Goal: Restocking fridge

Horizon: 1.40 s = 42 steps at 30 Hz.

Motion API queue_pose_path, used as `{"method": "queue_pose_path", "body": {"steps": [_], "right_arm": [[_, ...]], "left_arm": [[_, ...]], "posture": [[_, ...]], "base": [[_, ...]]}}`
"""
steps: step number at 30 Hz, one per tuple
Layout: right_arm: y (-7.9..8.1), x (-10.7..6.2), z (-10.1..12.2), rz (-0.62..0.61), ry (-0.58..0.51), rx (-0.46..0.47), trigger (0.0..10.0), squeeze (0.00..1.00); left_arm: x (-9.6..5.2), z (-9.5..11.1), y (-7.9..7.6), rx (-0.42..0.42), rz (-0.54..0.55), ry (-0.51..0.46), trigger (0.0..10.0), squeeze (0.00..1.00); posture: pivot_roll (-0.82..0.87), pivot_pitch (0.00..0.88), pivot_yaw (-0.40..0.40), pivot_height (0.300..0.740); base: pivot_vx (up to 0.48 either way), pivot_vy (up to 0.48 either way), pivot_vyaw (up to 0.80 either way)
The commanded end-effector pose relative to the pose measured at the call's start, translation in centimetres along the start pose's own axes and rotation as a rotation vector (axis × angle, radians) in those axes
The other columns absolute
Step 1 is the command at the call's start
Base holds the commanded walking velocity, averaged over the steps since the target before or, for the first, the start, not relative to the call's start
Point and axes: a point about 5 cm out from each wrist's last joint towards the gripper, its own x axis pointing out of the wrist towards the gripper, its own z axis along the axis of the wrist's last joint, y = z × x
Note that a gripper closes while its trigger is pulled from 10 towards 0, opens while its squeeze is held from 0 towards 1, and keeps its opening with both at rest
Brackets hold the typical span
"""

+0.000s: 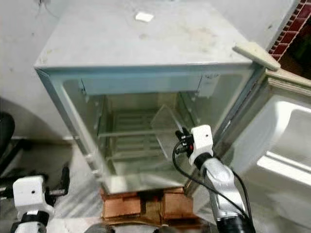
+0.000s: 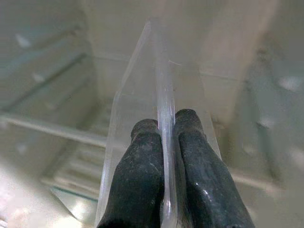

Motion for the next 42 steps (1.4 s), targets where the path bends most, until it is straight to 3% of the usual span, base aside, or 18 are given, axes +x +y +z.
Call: {"method": "queue_pose_path", "body": {"steps": [1, 11, 16, 25, 28, 33, 37, 42], "right_arm": [[0.0, 0.2, 0.1, 0.018, -0.001, 0.003, 10.0, 0.00], [0.3, 0.3, -0.4, 0.043, 0.023, 0.024, 10.0, 0.00], [2.2, 1.3, -0.4, 0.156, 0.028, 0.050, 10.0, 0.00], [5.3, 6.1, 0.3, 0.204, 0.038, 0.163, 10.0, 0.00], [5.6, 6.7, 0.4, 0.194, 0.050, 0.188, 10.0, 0.00], [6.3, 8.4, 0.2, 0.135, 0.101, 0.287, 10.0, 0.00], [7.8, 10.0, 0.7, 0.074, 0.115, 0.350, 10.0, 0.00], [8.6, 10.8, 1.1, -0.003, 0.117, 0.419, 10.0, 0.00]], "left_arm": [[-0.1, 0.2, 0.1, 0.008, 0.005, -0.008, 10.0, 0.00], [-0.4, 0.2, 0.0, 0.000, 0.014, -0.004, 10.0, 0.00], [-1.0, 0.2, 0.1, 0.030, 0.019, 0.001, 10.0, 0.00], [-2.1, 0.6, -0.1, 0.079, -0.004, -0.001, 10.0, 0.00], [-2.5, 0.6, 0.0, 0.081, 0.005, 0.006, 10.0, 0.00], [-3.4, 0.2, -0.3, 0.077, 0.018, 0.032, 10.0, 0.00], [-3.6, 0.3, -0.6, 0.069, 0.024, 0.039, 10.0, 0.00], [-3.5, 0.4, -0.6, 0.068, 0.026, 0.037, 10.0, 0.00]], "posture": [[0.10, 0.100, -0.048, 0.740], [0.12, 0.116, -0.048, 0.740], [0.14, 0.137, -0.039, 0.740], [0.20, 0.181, -0.054, 0.740], [0.21, 0.193, -0.064, 0.740], [0.23, 0.209, -0.076, 0.740], [0.25, 0.214, -0.080, 0.740], [0.26, 0.216, -0.083, 0.740]], "base": [[0.000, 0.000, 0.00], [0.000, 0.000, 0.12], [0.000, 0.000, 0.00], [0.000, 0.000, 0.00], [0.000, 0.000, 0.00], [0.000, 0.000, 0.00], [0.000, 0.000, 0.00], [0.000, 0.000, 0.00]]}}
